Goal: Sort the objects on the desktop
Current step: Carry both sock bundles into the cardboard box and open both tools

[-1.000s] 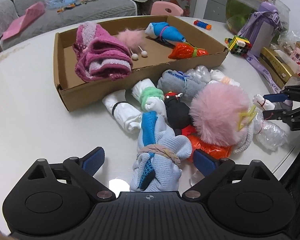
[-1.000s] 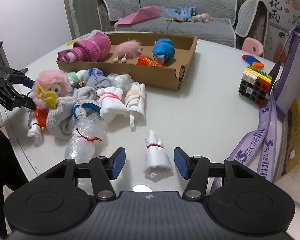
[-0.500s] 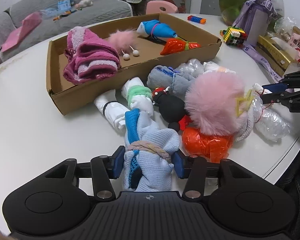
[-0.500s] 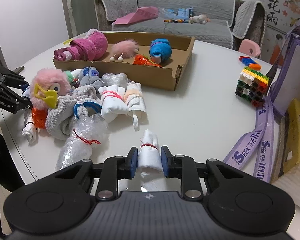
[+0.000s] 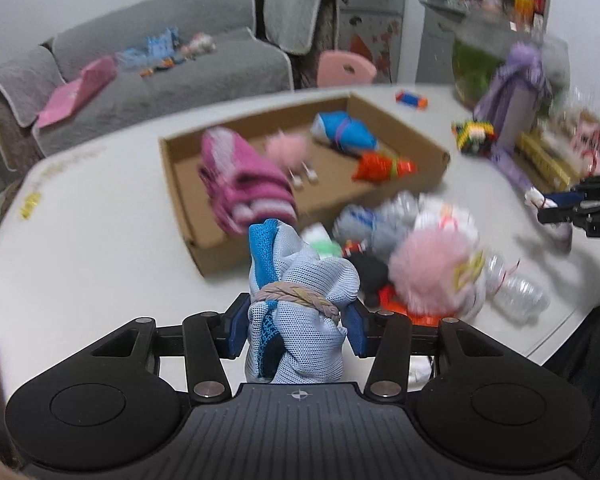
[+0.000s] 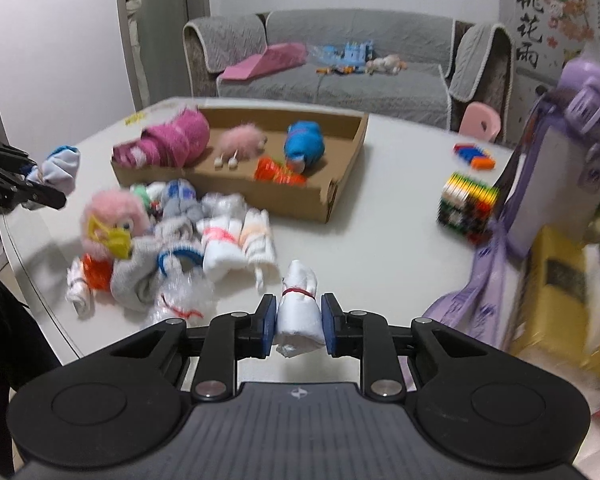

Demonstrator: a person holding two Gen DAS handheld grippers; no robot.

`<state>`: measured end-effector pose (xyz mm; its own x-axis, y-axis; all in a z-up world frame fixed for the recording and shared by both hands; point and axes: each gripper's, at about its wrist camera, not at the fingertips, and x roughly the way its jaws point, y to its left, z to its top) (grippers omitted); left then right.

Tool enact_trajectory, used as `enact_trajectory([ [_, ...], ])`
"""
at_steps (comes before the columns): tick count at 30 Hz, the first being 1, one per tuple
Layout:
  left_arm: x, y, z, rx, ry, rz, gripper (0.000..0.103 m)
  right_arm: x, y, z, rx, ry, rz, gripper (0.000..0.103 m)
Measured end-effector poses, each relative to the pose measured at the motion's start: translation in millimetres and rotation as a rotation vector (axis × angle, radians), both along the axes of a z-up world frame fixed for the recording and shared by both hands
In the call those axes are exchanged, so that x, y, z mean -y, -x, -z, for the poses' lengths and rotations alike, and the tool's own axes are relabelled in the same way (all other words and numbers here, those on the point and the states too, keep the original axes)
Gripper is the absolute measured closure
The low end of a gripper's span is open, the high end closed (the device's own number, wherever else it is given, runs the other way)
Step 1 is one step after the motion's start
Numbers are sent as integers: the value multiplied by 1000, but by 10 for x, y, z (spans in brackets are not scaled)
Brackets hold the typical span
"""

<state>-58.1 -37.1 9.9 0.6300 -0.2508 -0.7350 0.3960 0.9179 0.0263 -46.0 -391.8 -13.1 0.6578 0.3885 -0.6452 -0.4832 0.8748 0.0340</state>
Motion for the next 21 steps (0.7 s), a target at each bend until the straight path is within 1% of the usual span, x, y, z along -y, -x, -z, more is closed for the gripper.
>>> enact_trajectory([
  [5, -145, -75, -323, 30, 37, -36, 49, 52, -20, -302, 54, -12, -2, 81],
  [10, -172, -262, -596, 65, 33, -51, 49, 27, -151, -625, 105, -9, -21, 81],
  [12, -153, -383, -725, 74, 42, -51, 49, -9, -238, -803, 133, -5, -35, 81],
  [18, -10, -792, -1106, 109, 38, -45, 49, -172, -591, -1244, 197, -7, -73, 81],
  [21, 82, -986, -1236, 119, 38, -35, 48, -249, -739, -1388, 222, -1, -95, 81],
])
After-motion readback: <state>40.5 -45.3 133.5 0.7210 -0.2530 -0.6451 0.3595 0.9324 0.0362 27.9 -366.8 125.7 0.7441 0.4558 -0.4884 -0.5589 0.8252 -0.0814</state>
